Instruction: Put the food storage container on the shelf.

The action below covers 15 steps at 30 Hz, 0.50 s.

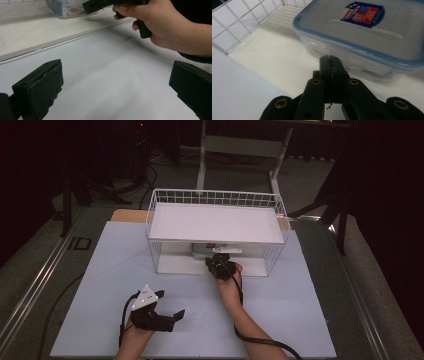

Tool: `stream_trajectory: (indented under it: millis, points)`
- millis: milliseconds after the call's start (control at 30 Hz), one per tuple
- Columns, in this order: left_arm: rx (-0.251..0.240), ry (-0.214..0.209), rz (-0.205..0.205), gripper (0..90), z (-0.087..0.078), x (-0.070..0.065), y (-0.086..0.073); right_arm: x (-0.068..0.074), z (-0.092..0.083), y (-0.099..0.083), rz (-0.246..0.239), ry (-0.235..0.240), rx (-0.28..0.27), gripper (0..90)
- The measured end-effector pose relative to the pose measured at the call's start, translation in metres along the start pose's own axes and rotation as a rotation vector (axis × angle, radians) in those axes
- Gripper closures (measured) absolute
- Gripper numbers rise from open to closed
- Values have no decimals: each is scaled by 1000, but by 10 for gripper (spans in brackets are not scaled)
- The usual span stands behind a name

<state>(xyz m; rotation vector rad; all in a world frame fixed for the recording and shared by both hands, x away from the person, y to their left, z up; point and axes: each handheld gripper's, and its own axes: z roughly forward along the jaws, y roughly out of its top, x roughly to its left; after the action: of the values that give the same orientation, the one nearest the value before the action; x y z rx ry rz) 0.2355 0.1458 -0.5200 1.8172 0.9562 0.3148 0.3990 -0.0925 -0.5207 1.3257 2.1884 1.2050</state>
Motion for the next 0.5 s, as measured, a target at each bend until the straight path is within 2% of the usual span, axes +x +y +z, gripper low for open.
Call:
stream_trajectory:
  millis: [33, 167, 233, 333, 367, 433, 500]
  points:
    - [-2, 0, -1, 3, 0, 0, 0, -3, 1, 1, -11, -4, -12, 899]
    - [2, 0, 4, 3, 1, -1, -1, -7, 0, 5, 10, 0, -16, 900]
    - [6, -2, 9, 3, 1, -1, -1, -6, 0, 6, -10, -20, -7, 900]
    - [10, -3, 13, 3, 1, -2, -1, -7, 0, 5, -15, -24, -10, 900]
    - [8, -5, 10, 3, 2, -3, -1, -11, 0, 3, 16, -24, -6, 899]
    - [9, -7, 9, 3, 2, -3, -1, -12, 0, 2, 20, -28, -6, 899]
    - [9, -9, 6, 3, 3, -3, -1, -12, -4, -1, -8, -18, -13, 898]
